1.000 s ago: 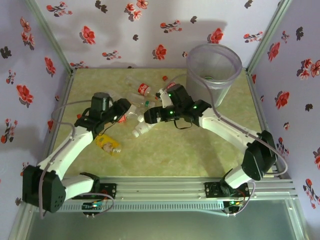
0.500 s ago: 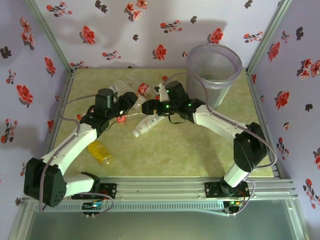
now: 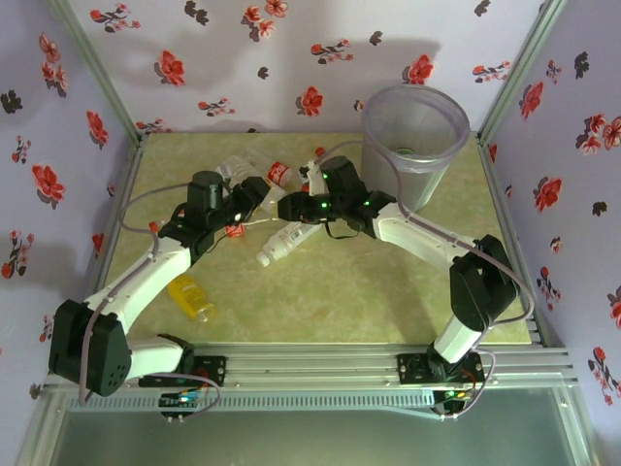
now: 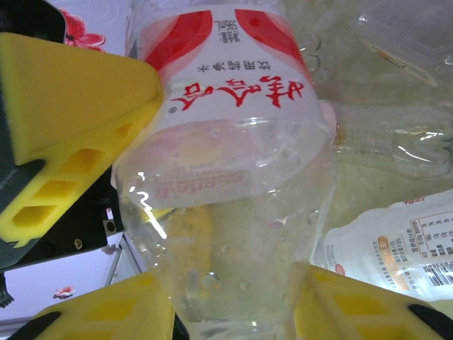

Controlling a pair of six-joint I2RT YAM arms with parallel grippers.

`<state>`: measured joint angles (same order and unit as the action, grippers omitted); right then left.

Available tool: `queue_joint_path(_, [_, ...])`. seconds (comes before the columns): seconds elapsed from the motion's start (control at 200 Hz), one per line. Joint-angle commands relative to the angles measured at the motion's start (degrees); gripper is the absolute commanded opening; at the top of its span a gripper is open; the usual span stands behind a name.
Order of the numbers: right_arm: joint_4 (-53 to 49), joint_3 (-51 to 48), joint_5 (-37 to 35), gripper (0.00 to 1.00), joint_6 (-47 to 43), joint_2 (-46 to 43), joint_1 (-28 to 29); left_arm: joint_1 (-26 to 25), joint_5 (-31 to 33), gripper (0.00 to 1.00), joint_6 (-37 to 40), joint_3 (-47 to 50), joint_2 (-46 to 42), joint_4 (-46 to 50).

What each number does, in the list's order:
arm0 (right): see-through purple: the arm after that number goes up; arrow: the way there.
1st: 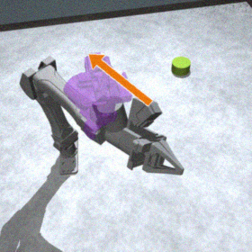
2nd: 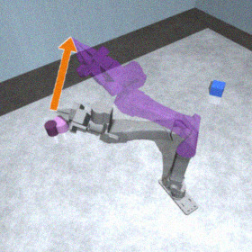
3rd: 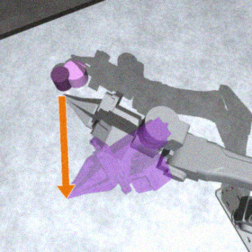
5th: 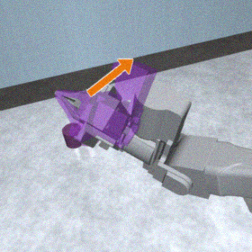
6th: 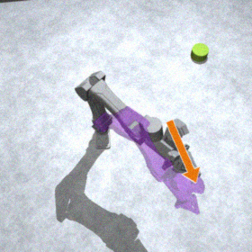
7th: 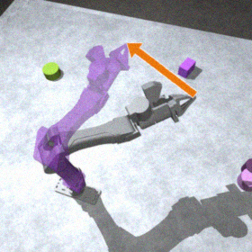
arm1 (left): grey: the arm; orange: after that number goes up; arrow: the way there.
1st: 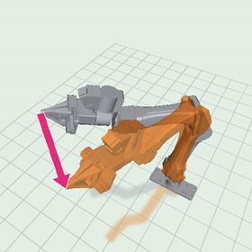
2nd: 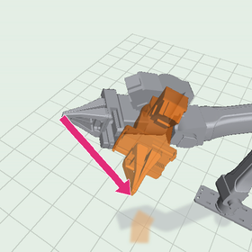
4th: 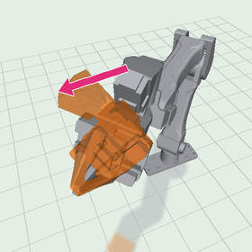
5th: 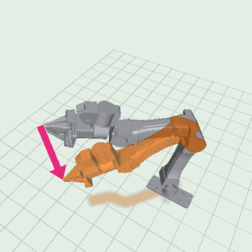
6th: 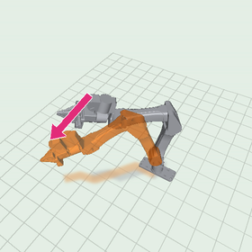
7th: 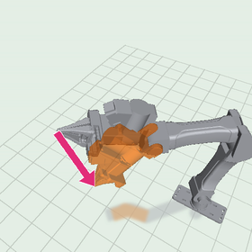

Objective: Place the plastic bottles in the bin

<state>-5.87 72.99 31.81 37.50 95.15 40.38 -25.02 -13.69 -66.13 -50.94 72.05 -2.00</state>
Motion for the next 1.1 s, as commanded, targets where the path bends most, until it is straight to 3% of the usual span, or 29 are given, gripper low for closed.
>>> queue_joint_path(0.0, [0.2, -0.6, -0.1, 0.41, -1.2, -1.0, -0.6, -0.5, -1.0, 0.57, -0.1, 0.2, 0.3, -1.2])
queue_joint_path(0.135, [-0.1, -0.7, -0.4, 0.38, -2.2, -1.8, -0.7, -0.3, -1.1, 0.67, 0.4, 0.1, 0.0, -0.8])
queue_joint_path(0.37, [-3.0, 0.6, -2.2, 0.35, -4.7, -3.2, -2.3, 1.1, -1.0, 0.99, 4.4, -1.9, -2.5, 4.9])
queue_joint_path(0.52, [-8.4, 4.3, -5.0, 0.32, -8.9, -4.8, -4.1, 4.3, -1.0, 1.00, 7.5, -3.1, -7.5, 11.9])
queue_joint_path(0.825, [-20.6, 14.9, -14.7, 0.29, -17.7, -11.3, -10.8, 12.9, 5.9, 1.00, 19.1, -5.0, -17.7, 41.2])
queue_joint_path(1.095, [-33.4, 22.0, -26.4, 0.29, -25.0, -16.4, -23.0, 20.2, 6.5, 1.00, 21.1, 1.8, -21.4, 46.9])
